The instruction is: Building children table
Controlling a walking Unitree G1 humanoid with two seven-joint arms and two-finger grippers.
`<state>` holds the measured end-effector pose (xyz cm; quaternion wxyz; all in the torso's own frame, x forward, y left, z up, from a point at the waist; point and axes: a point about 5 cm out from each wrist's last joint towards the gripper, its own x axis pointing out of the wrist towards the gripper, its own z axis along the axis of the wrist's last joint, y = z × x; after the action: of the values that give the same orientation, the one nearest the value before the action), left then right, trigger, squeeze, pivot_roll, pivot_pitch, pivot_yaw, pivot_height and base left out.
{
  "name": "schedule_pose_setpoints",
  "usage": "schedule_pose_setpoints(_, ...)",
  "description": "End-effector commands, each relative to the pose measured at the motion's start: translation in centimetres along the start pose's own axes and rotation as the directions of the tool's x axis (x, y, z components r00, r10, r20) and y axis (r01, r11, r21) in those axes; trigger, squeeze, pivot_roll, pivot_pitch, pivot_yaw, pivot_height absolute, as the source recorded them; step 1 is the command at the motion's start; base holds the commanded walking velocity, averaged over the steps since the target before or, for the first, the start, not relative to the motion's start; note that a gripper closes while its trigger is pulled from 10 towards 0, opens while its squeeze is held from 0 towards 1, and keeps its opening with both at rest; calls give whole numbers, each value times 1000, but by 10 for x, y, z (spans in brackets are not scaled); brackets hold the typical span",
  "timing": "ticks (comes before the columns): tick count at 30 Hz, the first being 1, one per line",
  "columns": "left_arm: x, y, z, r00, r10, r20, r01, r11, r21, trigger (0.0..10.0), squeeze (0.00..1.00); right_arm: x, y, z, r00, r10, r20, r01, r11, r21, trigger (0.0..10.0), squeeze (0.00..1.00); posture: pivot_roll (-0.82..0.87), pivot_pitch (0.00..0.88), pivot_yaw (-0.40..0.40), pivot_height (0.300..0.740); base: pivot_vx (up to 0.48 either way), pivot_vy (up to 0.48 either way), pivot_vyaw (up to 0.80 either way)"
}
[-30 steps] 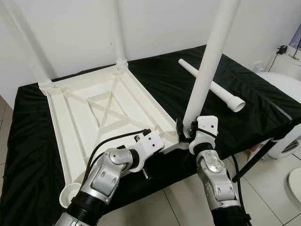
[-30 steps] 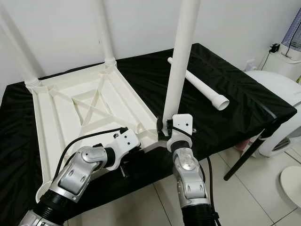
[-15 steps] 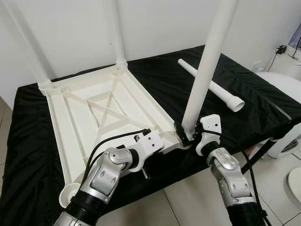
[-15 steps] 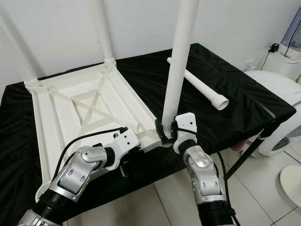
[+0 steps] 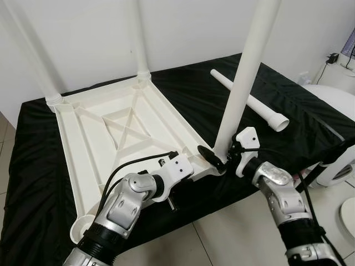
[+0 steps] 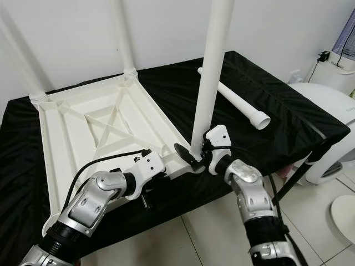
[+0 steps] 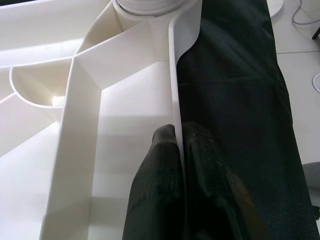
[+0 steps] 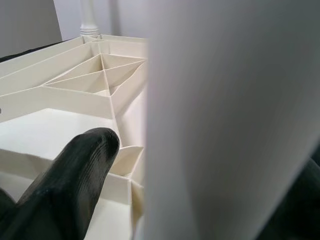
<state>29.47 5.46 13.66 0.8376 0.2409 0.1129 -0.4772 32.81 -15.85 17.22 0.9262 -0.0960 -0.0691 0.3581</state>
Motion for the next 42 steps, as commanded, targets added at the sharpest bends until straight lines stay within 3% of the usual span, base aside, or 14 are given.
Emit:
schedule_pose_setpoints(1,-1,3,-9,997,62,-46,-62,998,7,10000,0,1,-2,-2,999,35,-8,-35,999,-1,10000,0,-130,71,100,740,0,0,0)
schedule_pose_setpoints(7,-1,2,-10,997,57,-49,-57,998,9,10000,0,-1,-6,-7,996,79,-32,-78,997,7,9961,0,-130,71,102,740,0,0,0)
schedule_pose_setpoints(8,-1,2,-10,997,55,-50,-55,998,10,10000,0,-3,-6,-9,994,101,-43,-101,995,4,5020,0,-130,68,100,740,0,0,0)
schedule_pose_setpoints(11,-1,2,-10,997,54,-50,-54,998,11,10000,0,-4,-6,-10,992,117,-48,-117,993,2,5020,0,-130,68,100,740,0,0,0)
schedule_pose_setpoints(12,-1,2,-10,997,54,-50,-54,998,11,10000,0,-5,-7,-12,991,122,-47,-122,993,2,2941,0,-133,63,100,740,0,0,0)
schedule_pose_setpoints(13,-1,1,-10,997,54,-50,-54,998,12,10000,0,-6,-8,-12,991,126,-47,-126,992,4,2000,0,-133,63,100,740,0,0,0)
schedule_pose_setpoints(14,-1,1,-10,997,54,-50,-54,998,12,10000,0,-6,-8,-12,991,126,-47,-126,992,4,2000,0,-133,63,100,740,0,0,0)
schedule_pose_setpoints(15,-1,1,-10,997,53,-49,-52,999,12,10000,0,-7,-9,-13,991,129,-48,-128,992,4,0,0,-136,61,99,740,0,0,0)
schedule_pose_setpoints(26,1,0,-8,998,46,-42,-46,999,14,10000,0,-11,-9,-17,990,133,-43,-133,991,10,0,0,-140,49,97,740,0,0,0)
schedule_pose_setpoints(27,1,0,-9,998,46,-43,-46,999,15,10000,0,-11,-9,-17,992,122,-42,-122,992,9,3725,0,-140,49,97,740,0,0,0)
schedule_pose_setpoints(28,1,-1,-9,998,46,-43,-46,999,16,10000,0,-11,-8,-18,994,103,-41,-103,995,17,10000,0,-139,46,94,740,0,0,0)
schedule_pose_setpoints(35,1,-2,-9,998,46,-43,-45,999,16,10000,0,-12,-4,-19,998,55,-20,-54,997,52,10000,0,-139,43,90,740,0,0,0)
schedule_pose_setpoints(42,1,-3,-9,998,43,-42,-43,999,12,10000,0,-12,8,-23,991,-133,19,130,986,104,10000,0,-139,45,85,740,0,0,0)
